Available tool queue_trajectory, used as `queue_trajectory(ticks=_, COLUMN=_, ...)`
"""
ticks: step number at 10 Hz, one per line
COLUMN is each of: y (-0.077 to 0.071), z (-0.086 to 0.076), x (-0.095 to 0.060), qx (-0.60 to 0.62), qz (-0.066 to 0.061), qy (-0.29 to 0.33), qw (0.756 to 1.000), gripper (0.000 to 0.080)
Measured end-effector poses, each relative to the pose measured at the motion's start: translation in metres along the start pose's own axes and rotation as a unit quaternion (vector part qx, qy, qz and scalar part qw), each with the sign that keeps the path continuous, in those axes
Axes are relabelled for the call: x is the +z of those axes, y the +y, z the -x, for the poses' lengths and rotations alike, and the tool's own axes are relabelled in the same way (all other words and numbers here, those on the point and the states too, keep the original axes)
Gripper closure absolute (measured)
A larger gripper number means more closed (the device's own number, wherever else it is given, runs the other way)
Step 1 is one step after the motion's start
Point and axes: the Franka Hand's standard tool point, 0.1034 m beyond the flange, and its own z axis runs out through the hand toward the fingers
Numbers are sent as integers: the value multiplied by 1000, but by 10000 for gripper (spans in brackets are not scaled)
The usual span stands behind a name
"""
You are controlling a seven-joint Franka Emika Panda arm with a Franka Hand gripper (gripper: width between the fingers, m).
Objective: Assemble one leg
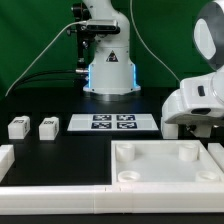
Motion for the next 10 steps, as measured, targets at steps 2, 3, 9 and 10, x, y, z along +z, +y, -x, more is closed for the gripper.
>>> queue_trajectory(ticks=2, y=0, z=3, x=-7, qx=-3, qz=5, qy=7, qw=1000, gripper=506)
queue_trajectory(ticks=3, y=1, z=6, x=-13, qx=-3, qz=5, qy=11, qw=1000, gripper=506)
queue_trajectory(ticks=9, y=11, z=24, x=-48, qx=1, qz=-1, qy=52, qw=999, gripper=506)
queue_trajectory(ticks=10, y=10, z=20, x=-50, qx=1, qz=-5, qy=71, qw=997, gripper=506)
